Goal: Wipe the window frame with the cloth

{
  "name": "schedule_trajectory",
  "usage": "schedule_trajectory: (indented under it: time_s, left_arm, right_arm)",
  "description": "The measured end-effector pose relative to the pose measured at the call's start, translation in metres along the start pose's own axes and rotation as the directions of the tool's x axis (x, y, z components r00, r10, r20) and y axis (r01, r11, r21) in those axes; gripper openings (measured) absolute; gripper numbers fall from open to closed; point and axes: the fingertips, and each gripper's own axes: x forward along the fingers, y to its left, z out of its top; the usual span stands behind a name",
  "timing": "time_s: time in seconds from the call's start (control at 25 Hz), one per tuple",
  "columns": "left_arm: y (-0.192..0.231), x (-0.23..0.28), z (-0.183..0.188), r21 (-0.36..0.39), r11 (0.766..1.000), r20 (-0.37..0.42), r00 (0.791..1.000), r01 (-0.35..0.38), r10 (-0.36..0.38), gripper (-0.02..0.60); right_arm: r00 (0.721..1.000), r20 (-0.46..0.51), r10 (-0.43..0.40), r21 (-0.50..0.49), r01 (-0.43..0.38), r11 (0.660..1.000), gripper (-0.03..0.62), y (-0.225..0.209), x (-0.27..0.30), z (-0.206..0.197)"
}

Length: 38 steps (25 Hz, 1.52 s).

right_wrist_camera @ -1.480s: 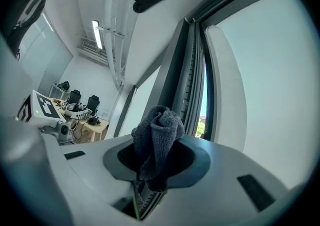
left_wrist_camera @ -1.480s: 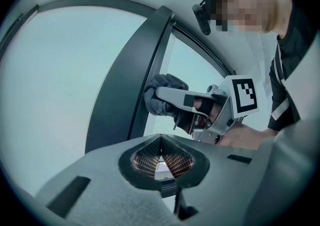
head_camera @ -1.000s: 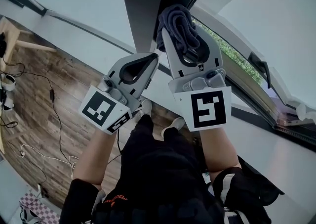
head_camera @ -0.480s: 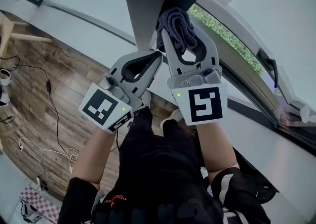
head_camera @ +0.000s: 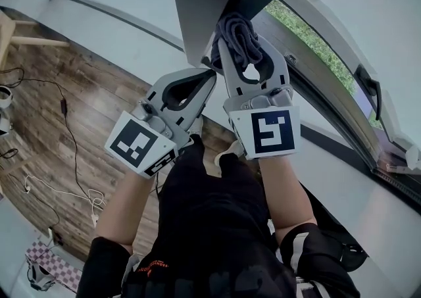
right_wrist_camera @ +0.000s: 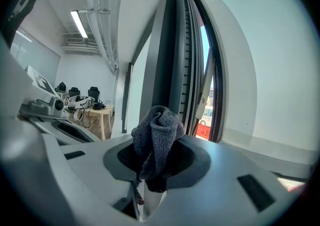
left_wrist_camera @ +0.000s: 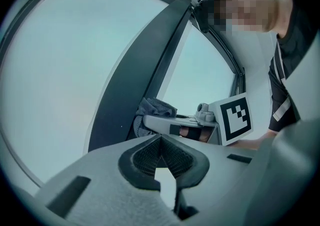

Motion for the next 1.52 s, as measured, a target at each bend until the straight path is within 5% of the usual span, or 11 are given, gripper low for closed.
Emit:
schedule_trajectory:
  time_s: [1.52]
  left_arm:
    - [0.022,0.002,-0.059,-0.023,1.000,-0.087,0.996,-0.001,-0.001,0.018]
  right_arm:
    - [0.990,-0.132,-0.042,0.278,0.078,0.958,0.103,0.005,0.032,-0.116]
